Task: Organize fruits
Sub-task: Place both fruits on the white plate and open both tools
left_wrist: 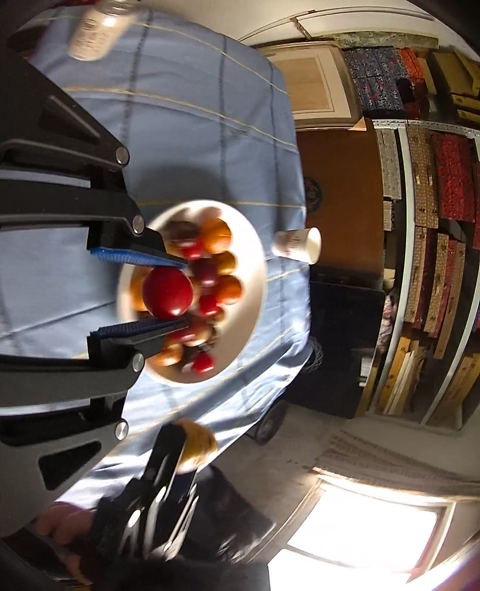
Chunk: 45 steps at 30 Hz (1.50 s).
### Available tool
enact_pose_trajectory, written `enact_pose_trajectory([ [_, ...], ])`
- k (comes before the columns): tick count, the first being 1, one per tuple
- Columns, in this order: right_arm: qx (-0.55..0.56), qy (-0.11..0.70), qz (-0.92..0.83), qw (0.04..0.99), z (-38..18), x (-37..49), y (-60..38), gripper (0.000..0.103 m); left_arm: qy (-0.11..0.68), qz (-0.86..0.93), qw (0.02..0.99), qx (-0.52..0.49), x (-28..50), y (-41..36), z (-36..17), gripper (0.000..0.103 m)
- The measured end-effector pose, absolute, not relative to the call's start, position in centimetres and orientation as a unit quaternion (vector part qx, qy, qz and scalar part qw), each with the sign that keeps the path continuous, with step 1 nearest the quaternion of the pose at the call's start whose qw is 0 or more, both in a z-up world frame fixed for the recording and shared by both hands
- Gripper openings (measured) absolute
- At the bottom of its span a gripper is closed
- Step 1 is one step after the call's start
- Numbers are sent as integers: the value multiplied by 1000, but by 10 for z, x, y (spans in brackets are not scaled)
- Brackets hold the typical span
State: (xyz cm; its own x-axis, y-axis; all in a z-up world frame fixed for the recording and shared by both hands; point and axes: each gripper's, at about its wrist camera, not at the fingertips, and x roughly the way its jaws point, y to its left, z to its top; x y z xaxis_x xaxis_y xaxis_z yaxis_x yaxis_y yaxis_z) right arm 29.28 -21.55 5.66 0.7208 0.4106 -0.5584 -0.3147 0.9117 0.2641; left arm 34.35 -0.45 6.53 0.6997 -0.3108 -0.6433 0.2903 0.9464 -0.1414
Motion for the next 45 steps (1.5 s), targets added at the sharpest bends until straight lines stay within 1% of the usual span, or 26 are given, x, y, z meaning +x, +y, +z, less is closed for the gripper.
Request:
enact_pose_trajectory([
  [3, 89, 309, 185, 929, 61, 310, -219, 44, 364, -146, 920, -13, 384, -17, 55, 26],
  [7, 91, 305, 171, 932, 59, 335, -219, 45, 387, -116, 915, -5, 434, -32, 27, 26],
  [10, 95, 311, 163, 931, 51, 362, -219, 44, 401, -102, 910, -6, 456, -35, 11, 26],
  [17, 118, 339, 141, 923, 21, 408, -223, 45, 420, -74, 905, 2, 476, -34, -14, 27],
  [18, 123, 340, 141, 922, 18, 410, -224, 45, 422, -73, 904, 2, 476, -34, -16, 31],
  [19, 127, 342, 140, 921, 17, 412, -224, 45, 421, -71, 904, 4, 476, -34, -16, 50],
  [20, 129, 343, 141, 920, 15, 414, -225, 44, 414, -64, 908, 8, 474, -33, -16, 56],
  [21, 129, 342, 140, 920, 14, 415, -225, 44, 406, -59, 912, 9, 472, -33, -14, 64],
  [30, 124, 346, 133, 921, 5, 419, -223, 44, 390, -54, 919, -19, 461, -24, -1, 65],
  [33, 115, 357, 122, 919, -3, 425, -219, 44, 388, -52, 920, -26, 458, -21, 0, 68],
  [38, 116, 378, 118, 911, -17, 438, -214, 44, 386, -45, 921, -24, 455, -16, 3, 68],
  [45, 99, 381, 124, 911, -19, 443, -201, 44, 384, -37, 922, -32, 454, -7, 8, 68],
])
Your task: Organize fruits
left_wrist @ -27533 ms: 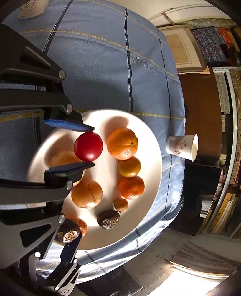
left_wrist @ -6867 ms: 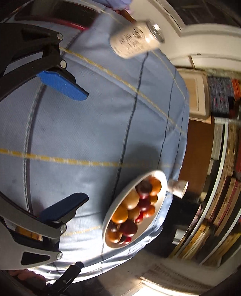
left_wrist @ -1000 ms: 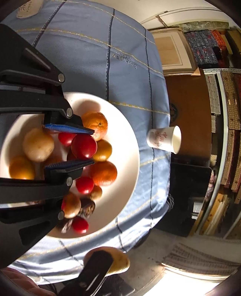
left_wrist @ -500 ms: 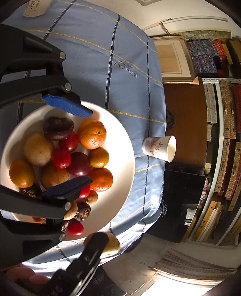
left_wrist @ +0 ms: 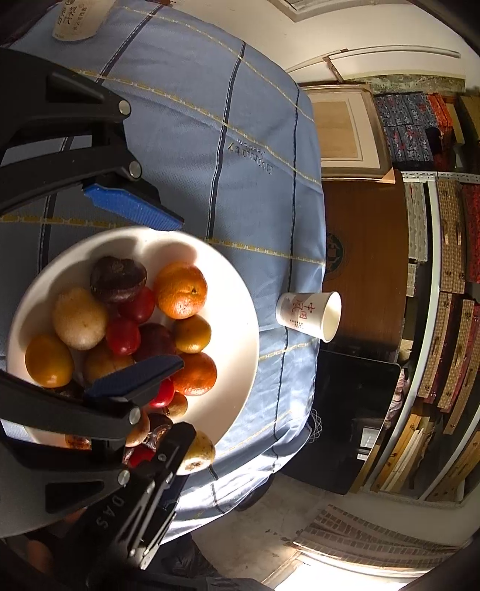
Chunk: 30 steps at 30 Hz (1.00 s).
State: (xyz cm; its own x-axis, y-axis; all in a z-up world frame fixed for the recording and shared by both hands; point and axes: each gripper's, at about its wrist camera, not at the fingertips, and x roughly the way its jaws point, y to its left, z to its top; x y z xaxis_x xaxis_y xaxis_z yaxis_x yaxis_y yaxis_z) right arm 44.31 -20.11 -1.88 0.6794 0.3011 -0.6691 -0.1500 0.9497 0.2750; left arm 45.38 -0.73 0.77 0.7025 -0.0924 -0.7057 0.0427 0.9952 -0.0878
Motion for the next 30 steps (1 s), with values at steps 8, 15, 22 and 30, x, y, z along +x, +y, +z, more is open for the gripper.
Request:
enact_pose_trajectory([
  [8, 90, 380, 127, 912, -17, 442, -197, 52, 380, -33, 924, -31, 449, -7, 12, 71],
  [15, 80, 358, 133, 921, 12, 416, -202, 68, 361, -24, 932, -17, 428, -9, 29, 79],
  [22, 28, 354, 132, 925, 32, 366, -204, 87, 334, -25, 942, -17, 385, -8, 60, 92],
  [30, 21, 363, 135, 922, 36, 313, -212, 89, 314, -35, 949, 12, 326, -17, 86, 95],
])
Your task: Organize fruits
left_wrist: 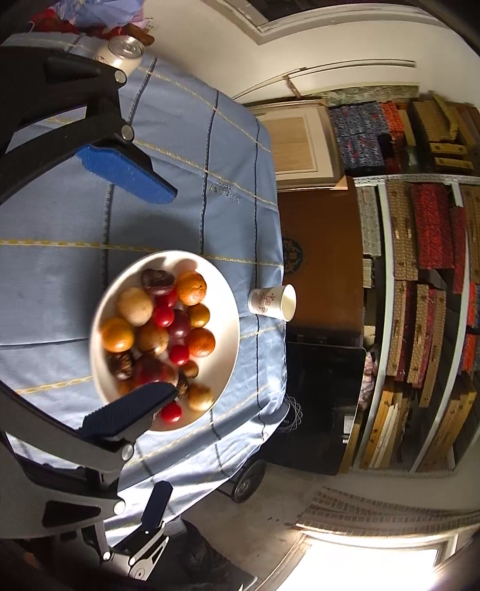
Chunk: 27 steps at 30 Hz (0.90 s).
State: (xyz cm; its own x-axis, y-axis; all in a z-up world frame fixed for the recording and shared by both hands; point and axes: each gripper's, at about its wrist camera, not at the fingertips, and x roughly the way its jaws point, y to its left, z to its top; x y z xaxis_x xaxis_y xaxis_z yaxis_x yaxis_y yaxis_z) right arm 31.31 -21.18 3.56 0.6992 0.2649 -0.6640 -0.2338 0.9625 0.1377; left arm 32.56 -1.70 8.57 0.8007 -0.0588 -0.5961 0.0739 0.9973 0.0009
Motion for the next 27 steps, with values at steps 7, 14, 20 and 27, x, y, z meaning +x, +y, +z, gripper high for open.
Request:
enact_pose_trajectory([
  [7, 18, 351, 124, 928, 38, 270, -218, 89, 319, -36, 947, 14, 276, -19, 85, 95],
  [14, 2, 340, 124, 932, 42, 229, -217, 89, 315, -32, 948, 31, 229, -23, 83, 96],
  [20, -11, 335, 123, 934, 45, 210, -215, 89, 312, -19, 949, 29, 209, -18, 86, 96],
  [27, -12, 338, 120, 933, 44, 206, -214, 89, 314, -14, 949, 26, 206, -11, 88, 96],
])
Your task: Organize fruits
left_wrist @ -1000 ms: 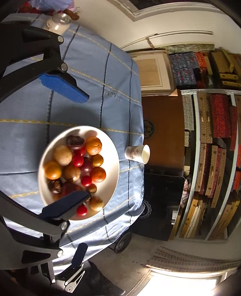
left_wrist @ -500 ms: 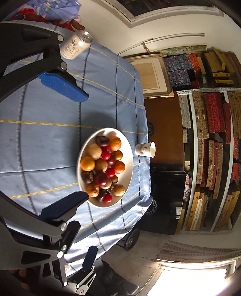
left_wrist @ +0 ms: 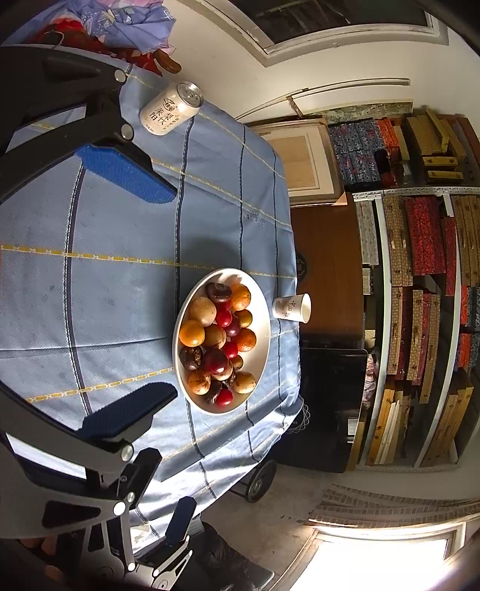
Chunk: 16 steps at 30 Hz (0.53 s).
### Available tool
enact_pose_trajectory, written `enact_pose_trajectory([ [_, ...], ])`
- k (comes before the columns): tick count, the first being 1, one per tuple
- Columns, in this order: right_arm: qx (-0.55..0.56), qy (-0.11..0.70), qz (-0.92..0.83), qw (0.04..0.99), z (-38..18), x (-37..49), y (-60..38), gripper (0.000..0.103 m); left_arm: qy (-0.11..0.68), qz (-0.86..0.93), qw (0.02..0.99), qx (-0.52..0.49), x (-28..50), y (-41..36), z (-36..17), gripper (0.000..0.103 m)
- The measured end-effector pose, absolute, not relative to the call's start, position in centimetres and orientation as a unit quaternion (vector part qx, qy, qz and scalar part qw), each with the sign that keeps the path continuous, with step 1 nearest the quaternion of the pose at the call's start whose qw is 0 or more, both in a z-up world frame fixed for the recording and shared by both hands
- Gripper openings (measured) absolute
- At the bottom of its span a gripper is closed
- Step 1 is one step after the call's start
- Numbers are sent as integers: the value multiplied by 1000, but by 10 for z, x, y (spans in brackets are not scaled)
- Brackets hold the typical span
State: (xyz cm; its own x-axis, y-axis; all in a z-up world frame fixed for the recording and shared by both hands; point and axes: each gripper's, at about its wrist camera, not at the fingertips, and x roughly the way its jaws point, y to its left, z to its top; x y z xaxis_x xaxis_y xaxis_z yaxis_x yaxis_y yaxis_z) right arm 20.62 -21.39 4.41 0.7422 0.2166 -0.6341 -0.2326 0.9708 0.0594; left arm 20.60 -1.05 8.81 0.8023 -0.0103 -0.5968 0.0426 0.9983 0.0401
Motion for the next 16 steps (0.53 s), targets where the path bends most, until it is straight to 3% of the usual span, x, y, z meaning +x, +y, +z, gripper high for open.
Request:
enact_pose_trajectory([
  [16, -12, 338, 120, 933, 43, 205, -214, 89, 319, -22, 947, 26, 204, -11, 84, 96],
])
